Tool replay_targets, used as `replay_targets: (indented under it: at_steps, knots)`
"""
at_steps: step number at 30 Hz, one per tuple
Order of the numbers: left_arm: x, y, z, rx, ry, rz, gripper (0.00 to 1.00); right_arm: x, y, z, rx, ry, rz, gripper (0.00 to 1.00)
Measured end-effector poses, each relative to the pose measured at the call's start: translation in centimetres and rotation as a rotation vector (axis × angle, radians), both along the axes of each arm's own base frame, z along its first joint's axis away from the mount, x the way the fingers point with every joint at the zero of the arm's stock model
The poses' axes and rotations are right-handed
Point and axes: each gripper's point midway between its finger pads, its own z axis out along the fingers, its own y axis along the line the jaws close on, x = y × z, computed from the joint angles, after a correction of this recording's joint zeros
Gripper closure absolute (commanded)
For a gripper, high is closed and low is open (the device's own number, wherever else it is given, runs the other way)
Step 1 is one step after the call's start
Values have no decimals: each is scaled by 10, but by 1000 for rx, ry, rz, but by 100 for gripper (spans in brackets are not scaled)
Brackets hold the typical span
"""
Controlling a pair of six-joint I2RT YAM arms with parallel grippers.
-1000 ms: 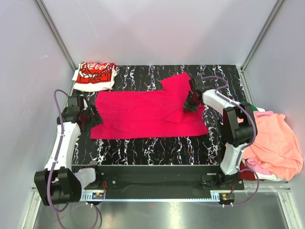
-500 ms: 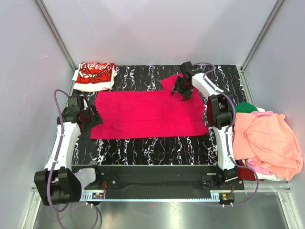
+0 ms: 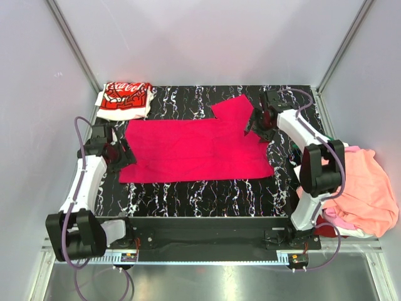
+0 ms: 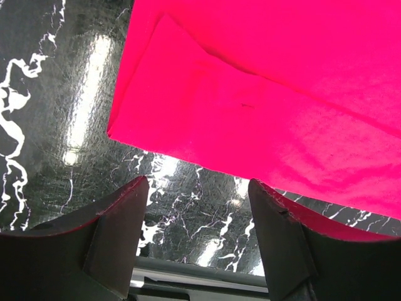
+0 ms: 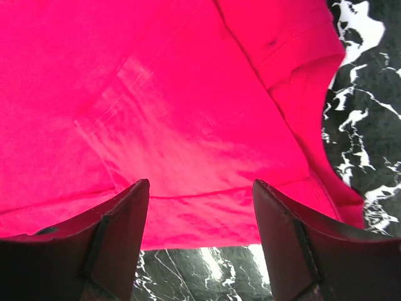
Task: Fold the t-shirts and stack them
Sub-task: Fold the tshirt
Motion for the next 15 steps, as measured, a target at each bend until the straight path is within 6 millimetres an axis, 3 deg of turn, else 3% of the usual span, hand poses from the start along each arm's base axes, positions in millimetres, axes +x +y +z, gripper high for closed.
replay_targets:
  at_steps: [2, 5, 10, 12, 15]
  knots:
    - [4, 0, -4, -5, 29, 3, 30, -2, -3, 6, 1, -18, 2, 25]
    - [23, 1, -1, -18, 47, 8, 32, 16, -10, 9, 14, -38, 8, 25]
    - [65, 3, 0, -31, 14, 13, 31, 103, -26, 10, 56, -97, 4, 24]
    - [73, 5, -7, -35, 34, 21, 32, 121, -33, 1, 78, -103, -4, 20]
    - [94, 13, -23, -48, 72, 52, 32, 132, -38, -15, 120, -84, -10, 12]
